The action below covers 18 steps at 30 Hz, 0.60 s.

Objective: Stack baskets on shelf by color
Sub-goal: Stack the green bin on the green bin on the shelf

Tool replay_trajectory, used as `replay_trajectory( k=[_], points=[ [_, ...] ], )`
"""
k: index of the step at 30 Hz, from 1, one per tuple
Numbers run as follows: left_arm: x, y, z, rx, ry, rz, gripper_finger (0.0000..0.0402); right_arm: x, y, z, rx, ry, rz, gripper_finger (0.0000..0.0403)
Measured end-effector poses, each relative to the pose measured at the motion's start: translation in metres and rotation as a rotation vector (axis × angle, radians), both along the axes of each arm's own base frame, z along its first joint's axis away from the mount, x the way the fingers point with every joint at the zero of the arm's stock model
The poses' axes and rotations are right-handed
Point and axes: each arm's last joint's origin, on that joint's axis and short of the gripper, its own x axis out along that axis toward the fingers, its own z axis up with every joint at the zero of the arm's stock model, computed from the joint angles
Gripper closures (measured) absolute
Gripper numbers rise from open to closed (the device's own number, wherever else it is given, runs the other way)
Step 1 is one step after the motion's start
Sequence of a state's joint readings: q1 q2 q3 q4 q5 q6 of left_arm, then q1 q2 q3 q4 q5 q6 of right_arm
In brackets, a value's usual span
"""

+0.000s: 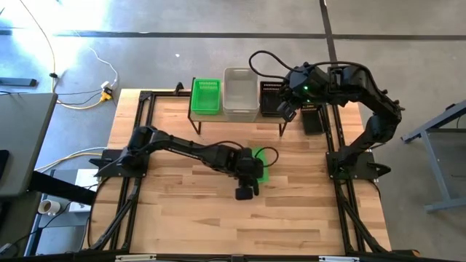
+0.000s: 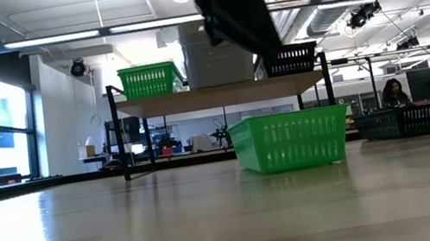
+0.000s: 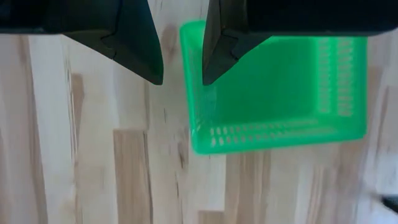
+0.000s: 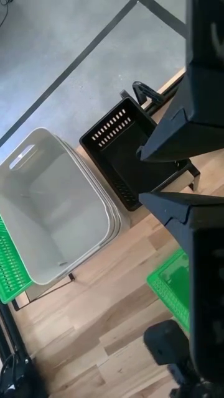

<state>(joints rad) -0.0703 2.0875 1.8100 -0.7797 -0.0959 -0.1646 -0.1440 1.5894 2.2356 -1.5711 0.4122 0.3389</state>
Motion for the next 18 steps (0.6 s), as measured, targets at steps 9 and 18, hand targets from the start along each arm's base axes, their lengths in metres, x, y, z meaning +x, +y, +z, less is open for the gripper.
replay_trajectory(
  k=[9, 18],
  points=[
    [0.010, -0.003, -0.020, -0.013, 0.011, 0.007, 0.0300, 0.000, 0.000, 0.000, 0.000, 0.001, 0.000, 0.0327],
    [0.013, -0.003, -0.038, -0.011, 0.060, 0.006, 0.0300, 0.000, 0.000, 0.000, 0.000, 0.001, 0.000, 0.0327]
  ],
)
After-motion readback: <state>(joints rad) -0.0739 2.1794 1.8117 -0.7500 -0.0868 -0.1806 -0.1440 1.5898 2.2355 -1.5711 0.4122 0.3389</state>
